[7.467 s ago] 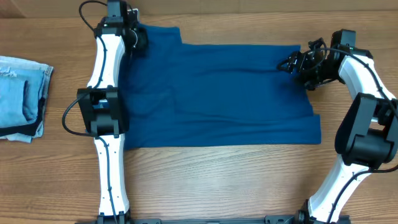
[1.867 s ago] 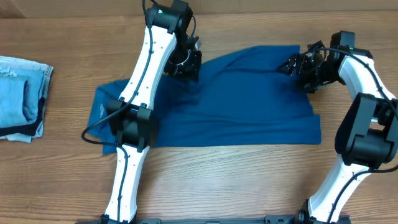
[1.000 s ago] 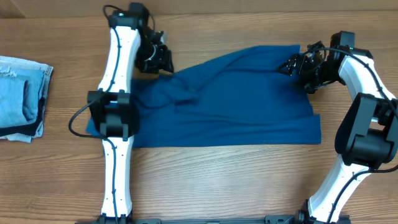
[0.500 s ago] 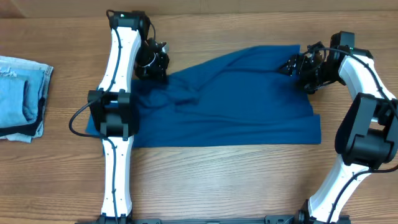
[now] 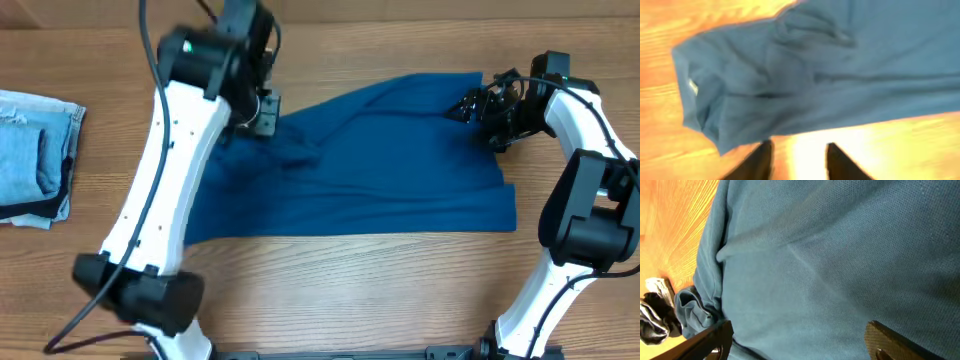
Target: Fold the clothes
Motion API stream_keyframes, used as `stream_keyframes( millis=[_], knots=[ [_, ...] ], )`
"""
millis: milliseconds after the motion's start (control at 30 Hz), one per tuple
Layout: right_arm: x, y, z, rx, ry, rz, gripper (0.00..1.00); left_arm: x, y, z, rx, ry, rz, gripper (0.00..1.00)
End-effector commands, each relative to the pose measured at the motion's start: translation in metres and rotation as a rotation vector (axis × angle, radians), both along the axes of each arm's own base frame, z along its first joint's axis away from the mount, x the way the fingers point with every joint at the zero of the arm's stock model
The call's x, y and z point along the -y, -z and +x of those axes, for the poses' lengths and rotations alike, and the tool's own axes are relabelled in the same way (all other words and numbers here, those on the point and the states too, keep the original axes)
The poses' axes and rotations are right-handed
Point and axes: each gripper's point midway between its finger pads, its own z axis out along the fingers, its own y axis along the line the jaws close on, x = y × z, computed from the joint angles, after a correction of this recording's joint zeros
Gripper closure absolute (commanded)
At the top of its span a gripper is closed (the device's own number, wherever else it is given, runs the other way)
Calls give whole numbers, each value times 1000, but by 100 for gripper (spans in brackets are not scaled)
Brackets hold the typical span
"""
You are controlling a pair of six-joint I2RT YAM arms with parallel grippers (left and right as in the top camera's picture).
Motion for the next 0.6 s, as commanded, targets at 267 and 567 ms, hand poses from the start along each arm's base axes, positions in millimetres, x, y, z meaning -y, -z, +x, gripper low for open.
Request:
stream_keyframes(
  millis=[267, 567],
  knots=[
    [0, -13, 4, 34, 0, 1, 12, 4, 177, 85, -111, 177, -358, 50],
    [0, -13, 4, 30, 0, 2, 12, -11, 195, 99, -69, 224, -241, 43]
  ],
)
